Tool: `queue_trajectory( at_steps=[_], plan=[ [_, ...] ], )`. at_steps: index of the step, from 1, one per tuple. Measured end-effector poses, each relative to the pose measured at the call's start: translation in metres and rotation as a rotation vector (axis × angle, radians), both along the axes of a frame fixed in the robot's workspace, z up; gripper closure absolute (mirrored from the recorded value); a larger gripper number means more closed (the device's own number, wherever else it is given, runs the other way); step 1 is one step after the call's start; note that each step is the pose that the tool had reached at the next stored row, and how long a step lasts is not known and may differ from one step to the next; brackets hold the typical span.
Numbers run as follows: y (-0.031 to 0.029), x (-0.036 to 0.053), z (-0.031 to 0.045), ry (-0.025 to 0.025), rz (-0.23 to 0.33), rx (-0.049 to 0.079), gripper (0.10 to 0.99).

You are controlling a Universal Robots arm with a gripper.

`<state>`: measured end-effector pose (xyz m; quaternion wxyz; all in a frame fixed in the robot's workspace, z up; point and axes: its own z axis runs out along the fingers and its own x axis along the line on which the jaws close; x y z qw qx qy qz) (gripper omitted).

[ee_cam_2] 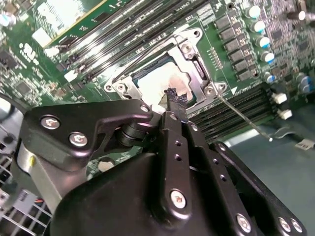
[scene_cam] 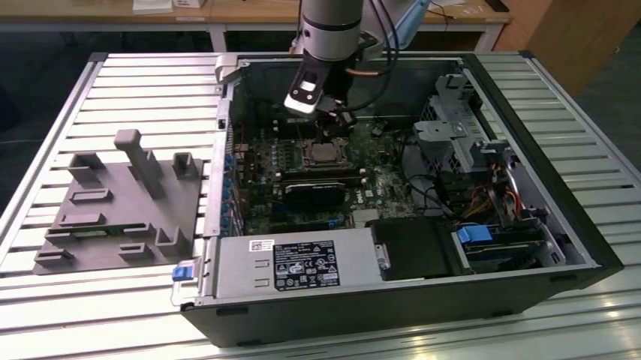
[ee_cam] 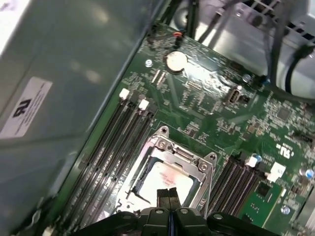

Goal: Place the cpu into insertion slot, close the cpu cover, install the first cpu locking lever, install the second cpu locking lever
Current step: 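Close the cpu cover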

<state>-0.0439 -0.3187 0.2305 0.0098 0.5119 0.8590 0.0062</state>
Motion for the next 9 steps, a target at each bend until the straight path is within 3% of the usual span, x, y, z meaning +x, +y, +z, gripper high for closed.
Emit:
queue_trajectory(
  at_steps=[9],
  plan=[
    [0.0,0.0,-0.0001,-0.0004,0.151,-0.007,0.984]
  ],
)
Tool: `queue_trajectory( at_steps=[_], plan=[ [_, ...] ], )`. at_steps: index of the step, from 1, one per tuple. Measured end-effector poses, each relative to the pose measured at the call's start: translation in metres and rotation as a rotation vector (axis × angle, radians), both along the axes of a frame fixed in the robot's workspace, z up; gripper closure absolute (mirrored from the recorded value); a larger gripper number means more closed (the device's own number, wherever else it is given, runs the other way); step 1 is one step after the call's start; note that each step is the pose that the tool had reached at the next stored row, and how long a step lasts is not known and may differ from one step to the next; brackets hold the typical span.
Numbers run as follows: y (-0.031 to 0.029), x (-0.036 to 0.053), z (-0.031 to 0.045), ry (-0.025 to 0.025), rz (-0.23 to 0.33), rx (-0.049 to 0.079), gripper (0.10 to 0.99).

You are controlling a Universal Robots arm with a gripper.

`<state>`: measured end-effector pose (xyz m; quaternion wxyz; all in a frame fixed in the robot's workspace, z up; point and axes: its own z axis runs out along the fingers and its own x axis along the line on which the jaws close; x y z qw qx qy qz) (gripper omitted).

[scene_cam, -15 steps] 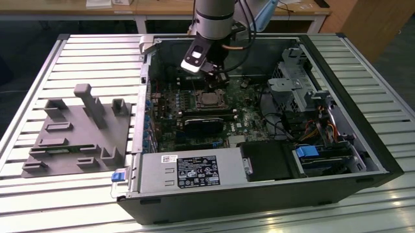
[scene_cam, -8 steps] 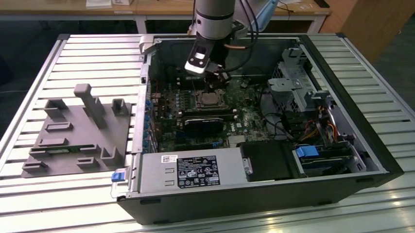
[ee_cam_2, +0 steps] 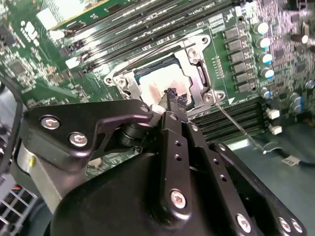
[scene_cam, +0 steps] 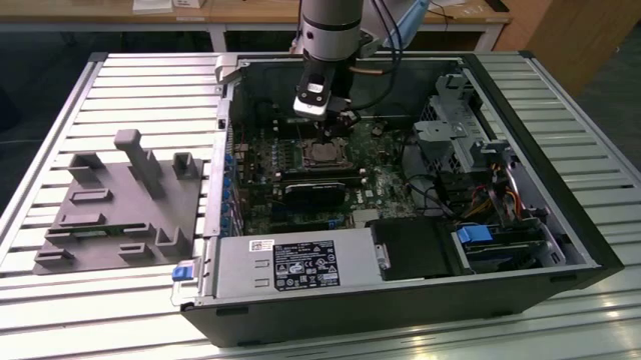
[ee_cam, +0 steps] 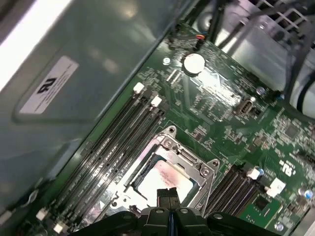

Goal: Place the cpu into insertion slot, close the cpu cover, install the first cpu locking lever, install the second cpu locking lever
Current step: 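Close the cpu cover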

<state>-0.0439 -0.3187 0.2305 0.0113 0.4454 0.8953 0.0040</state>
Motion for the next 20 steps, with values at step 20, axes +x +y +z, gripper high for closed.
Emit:
queue_trajectory(
  at_steps=[20],
  plan=[
    [0.0,0.0,-0.0013,-0.0013,0.363,-0.005,0.984]
  ],
)
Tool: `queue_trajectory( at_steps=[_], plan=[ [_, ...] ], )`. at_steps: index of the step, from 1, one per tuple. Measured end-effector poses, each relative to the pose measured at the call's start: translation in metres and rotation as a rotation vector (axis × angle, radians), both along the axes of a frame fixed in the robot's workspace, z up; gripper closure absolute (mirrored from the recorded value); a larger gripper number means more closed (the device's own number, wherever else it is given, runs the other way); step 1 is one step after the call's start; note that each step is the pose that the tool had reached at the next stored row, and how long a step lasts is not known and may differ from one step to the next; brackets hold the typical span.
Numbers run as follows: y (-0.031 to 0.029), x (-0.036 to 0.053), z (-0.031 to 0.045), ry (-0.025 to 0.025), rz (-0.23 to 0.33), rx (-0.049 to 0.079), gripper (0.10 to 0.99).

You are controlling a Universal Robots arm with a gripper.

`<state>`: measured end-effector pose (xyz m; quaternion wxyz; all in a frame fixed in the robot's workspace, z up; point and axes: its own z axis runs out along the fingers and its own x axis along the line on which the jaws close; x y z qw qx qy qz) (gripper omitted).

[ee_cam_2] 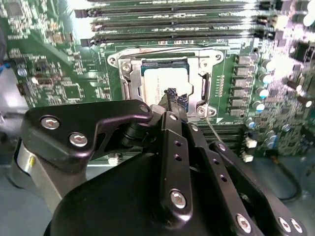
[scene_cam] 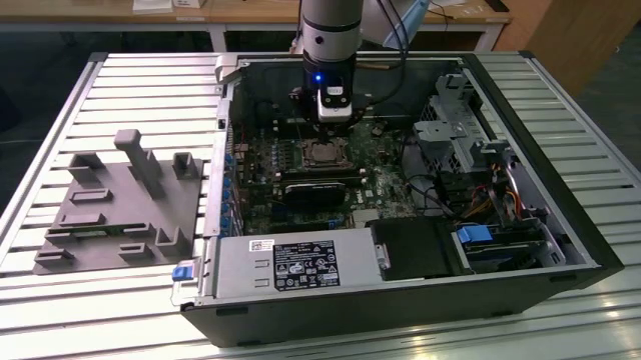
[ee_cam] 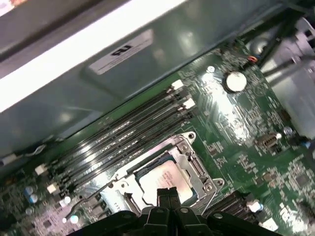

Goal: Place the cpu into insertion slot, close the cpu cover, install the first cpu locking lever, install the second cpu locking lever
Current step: 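Close the cpu cover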

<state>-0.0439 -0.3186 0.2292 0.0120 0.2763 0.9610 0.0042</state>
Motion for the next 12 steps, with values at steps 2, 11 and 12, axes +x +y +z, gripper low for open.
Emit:
queue_trajectory(
  at_steps=[2,11,12],
  plan=[
    [0.0,0.0,-0.0001,-0.0001,0.035,0.0,0.984],
    [0.0,0.0,-0.0008,-0.0004,0.199,0.0,0.984],
    [0.0,0.0,-0.0009,-0.0004,0.217,0.0,0.984]
  ],
)
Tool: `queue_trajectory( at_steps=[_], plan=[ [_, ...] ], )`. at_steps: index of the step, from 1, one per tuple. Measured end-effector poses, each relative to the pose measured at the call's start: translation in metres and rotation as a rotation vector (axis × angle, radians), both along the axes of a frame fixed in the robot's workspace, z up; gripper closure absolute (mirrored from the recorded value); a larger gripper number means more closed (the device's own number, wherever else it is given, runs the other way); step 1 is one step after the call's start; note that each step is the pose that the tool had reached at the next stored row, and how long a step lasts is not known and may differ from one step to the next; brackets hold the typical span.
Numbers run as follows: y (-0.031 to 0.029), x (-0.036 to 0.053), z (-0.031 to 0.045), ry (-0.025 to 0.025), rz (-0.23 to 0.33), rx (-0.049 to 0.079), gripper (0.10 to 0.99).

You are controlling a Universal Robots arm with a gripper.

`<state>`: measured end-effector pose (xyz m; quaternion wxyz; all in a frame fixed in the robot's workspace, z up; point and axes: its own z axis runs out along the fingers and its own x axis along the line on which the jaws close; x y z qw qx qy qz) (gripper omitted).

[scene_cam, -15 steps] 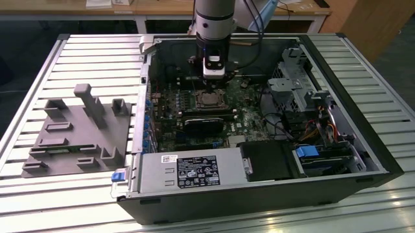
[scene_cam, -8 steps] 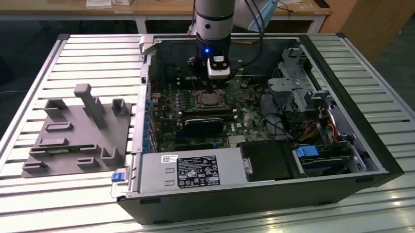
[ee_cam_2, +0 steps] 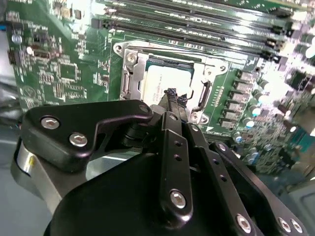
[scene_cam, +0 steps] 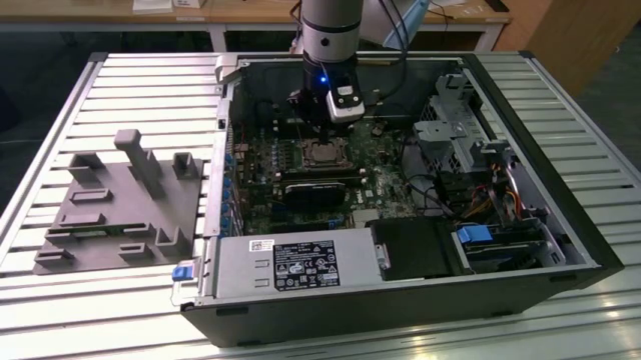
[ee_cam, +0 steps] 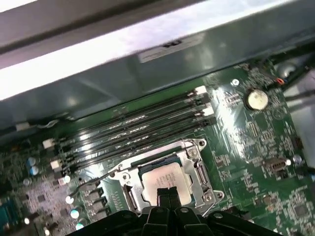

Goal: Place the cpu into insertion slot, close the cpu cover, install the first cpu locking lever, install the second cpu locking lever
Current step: 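Close the cpu cover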

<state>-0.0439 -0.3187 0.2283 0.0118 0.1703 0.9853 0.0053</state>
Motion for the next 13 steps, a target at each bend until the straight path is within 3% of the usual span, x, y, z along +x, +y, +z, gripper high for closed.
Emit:
queue_trajectory(
  at_steps=[10,13],
  plan=[
    [0.0,0.0,-0.0009,-0.0006,0.183,0.0,0.984],
    [0.0,0.0,-0.0008,-0.0004,0.199,-0.001,0.984]
  ],
)
